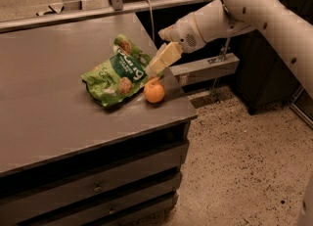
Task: Move green rice chip bag near orange
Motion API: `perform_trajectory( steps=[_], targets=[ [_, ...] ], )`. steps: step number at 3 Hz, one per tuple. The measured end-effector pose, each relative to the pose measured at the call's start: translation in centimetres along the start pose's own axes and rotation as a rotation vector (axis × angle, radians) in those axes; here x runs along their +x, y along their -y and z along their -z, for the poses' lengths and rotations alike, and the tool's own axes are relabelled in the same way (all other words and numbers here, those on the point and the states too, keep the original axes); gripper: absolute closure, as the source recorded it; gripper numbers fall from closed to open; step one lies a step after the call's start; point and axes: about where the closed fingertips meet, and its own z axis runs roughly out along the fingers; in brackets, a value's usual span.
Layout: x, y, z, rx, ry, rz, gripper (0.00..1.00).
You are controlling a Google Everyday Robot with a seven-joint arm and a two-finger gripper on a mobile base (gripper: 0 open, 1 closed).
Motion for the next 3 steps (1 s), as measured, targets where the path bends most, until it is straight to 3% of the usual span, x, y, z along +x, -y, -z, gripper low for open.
perform_trajectory(
  steps=[1,2,3],
  targets=[
    [1.2,-0.2,3.3,0.105,0.031,0.047,0.00],
    [3.1,0.1,8.6,0.262,0.061,0.103,0.00],
    [4.3,0.5,10.7,0.309,0.058,0.108,0.00]
  ],
)
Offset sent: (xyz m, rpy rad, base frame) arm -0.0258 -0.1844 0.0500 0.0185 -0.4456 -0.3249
